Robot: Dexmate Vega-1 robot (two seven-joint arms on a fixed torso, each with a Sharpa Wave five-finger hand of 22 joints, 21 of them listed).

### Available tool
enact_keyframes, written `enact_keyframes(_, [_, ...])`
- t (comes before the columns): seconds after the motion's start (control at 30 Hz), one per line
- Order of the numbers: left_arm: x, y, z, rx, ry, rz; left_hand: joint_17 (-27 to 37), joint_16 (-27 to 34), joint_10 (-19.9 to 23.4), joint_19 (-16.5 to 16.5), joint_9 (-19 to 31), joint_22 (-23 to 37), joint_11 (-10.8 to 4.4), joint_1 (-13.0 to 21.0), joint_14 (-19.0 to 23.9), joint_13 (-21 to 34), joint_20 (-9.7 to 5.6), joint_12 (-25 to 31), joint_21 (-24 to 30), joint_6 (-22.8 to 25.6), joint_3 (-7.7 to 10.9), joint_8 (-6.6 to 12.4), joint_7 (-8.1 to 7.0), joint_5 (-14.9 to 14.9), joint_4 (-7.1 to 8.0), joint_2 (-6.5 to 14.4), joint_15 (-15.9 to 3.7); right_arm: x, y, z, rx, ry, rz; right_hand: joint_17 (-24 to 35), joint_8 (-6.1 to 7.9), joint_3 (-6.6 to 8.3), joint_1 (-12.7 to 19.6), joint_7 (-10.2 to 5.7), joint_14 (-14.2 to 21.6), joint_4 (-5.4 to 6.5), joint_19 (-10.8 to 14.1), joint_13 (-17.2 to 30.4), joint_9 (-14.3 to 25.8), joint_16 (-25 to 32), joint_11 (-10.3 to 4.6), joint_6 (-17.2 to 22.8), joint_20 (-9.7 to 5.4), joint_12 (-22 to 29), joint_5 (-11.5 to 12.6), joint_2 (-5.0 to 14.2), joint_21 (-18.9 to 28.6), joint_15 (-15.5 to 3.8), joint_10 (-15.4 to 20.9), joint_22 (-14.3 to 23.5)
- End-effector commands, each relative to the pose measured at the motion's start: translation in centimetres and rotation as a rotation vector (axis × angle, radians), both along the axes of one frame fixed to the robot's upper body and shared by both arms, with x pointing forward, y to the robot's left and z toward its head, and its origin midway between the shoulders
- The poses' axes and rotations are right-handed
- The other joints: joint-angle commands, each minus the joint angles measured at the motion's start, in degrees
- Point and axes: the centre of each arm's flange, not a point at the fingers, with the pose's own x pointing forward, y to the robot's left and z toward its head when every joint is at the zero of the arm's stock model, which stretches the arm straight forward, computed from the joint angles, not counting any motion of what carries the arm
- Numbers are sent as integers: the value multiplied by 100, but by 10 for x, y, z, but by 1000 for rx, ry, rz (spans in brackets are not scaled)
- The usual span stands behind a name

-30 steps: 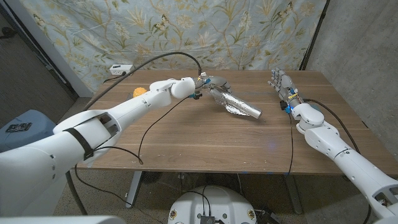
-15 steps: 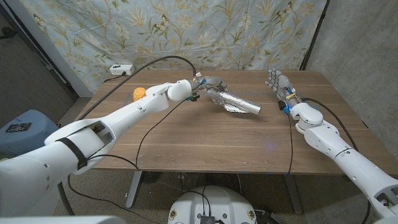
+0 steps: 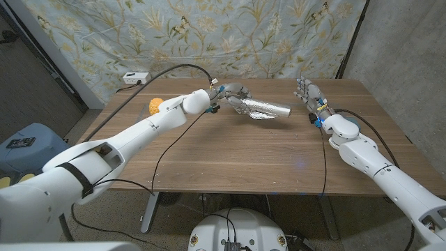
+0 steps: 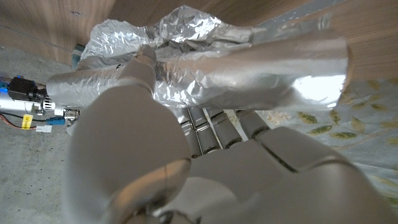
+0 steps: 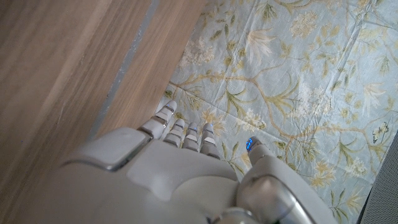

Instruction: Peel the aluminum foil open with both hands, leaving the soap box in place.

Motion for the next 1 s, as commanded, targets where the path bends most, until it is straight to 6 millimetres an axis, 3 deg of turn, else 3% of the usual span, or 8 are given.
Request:
enact_keyframes(0.03, [1, 18, 1, -127, 46, 13, 32, -4, 553, 7, 192, 27, -362, 120, 48, 158, 7, 308, 35, 243, 15, 923, -146, 32, 44, 223, 12, 1, 8, 5, -25, 2, 0, 32, 12, 51, 77, 4, -42, -12, -4, 25, 28, 47, -8, -2, -428, 9, -8, 83, 38, -93, -45, 10])
enact_keyframes(0.5, [-2, 25, -14, -321, 142, 12, 39, -32, 558, -7, 193, 29, -335, 121, 72, 178, 36, 288, 38, 247, 25, 966, -95, 66, 52, 249, 53, -2, 5, 6, -47, 16, 1, 34, 13, 62, 80, 17, -45, -16, -7, 25, 28, 47, -2, 3, -431, 3, -13, 88, 37, -94, -60, 10])
enact_keyframes(1.0, [-5, 33, -20, -410, 194, 18, 54, -47, 607, -20, 189, 32, -288, 129, 102, 167, 62, 271, 42, 253, 22, 1001, -69, 99, 44, 252, 87, -2, 10, 2, -68, 28, 13, 34, 14, 70, 84, 19, -47, -21, -8, 25, 28, 46, -10, 7, -432, 5, -17, 88, 37, -96, -56, 10])
